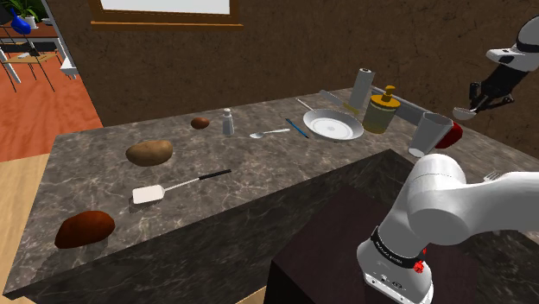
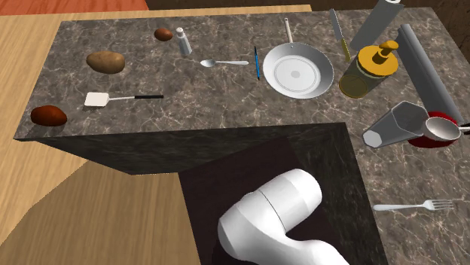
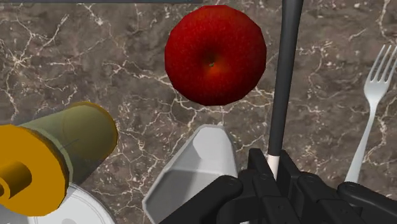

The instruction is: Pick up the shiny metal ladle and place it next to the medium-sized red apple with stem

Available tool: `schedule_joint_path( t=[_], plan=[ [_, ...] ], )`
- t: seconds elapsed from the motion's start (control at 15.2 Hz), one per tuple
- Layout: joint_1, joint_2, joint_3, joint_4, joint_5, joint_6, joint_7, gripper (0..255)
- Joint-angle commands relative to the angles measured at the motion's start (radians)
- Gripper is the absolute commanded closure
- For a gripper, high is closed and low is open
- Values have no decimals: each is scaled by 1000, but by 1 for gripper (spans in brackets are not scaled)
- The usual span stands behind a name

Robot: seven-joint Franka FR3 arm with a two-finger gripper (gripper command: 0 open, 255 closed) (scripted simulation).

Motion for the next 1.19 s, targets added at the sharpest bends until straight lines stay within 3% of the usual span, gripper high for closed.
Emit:
schedule_joint_path(
  t=[0.0, 0.4, 0.73, 1.12],
  plan=[
    [37, 9, -43, 83, -18, -12, -54, 255],
    [183, 28, -172, 359, -69, -55, -211, 255],
    [361, 30, -291, 662, -120, -108, -360, 255],
    [313, -9, -296, 565, -137, -50, -335, 255]
  ],
)
